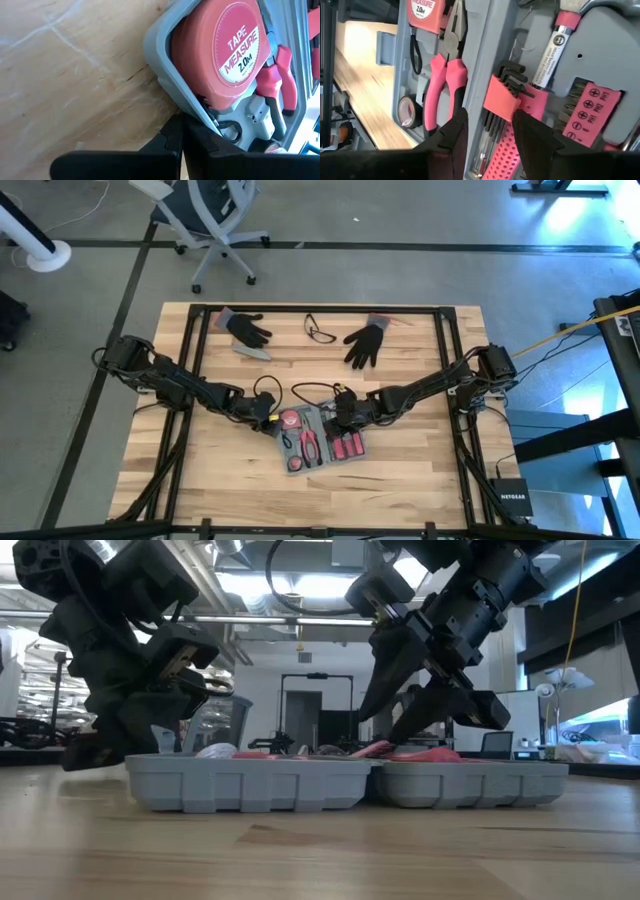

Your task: Prefit tool cases

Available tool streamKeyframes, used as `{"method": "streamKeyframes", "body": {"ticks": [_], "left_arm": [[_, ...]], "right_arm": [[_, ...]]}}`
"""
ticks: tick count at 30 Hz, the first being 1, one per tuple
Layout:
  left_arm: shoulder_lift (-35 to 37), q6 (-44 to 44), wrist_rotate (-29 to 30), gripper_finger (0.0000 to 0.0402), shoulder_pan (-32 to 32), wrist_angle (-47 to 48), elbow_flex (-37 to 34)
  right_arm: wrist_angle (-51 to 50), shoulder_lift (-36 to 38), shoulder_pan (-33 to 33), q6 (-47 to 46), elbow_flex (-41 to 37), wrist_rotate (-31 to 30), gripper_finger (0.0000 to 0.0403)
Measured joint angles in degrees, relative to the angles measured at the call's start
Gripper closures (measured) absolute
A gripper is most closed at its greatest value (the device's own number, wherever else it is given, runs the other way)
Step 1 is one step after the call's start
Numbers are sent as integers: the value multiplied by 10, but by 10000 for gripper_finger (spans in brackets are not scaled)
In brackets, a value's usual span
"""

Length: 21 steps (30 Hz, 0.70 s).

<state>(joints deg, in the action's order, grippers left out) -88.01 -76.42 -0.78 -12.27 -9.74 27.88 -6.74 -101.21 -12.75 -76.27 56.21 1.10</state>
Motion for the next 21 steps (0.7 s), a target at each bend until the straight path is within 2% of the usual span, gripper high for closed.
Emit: {"method": "streamKeyframes", "body": {"ticks": [21], "left_arm": [[1, 4, 1, 402, 0, -2, 2]], "right_arm": [[50, -8, 0, 0, 1, 11, 260]]}}
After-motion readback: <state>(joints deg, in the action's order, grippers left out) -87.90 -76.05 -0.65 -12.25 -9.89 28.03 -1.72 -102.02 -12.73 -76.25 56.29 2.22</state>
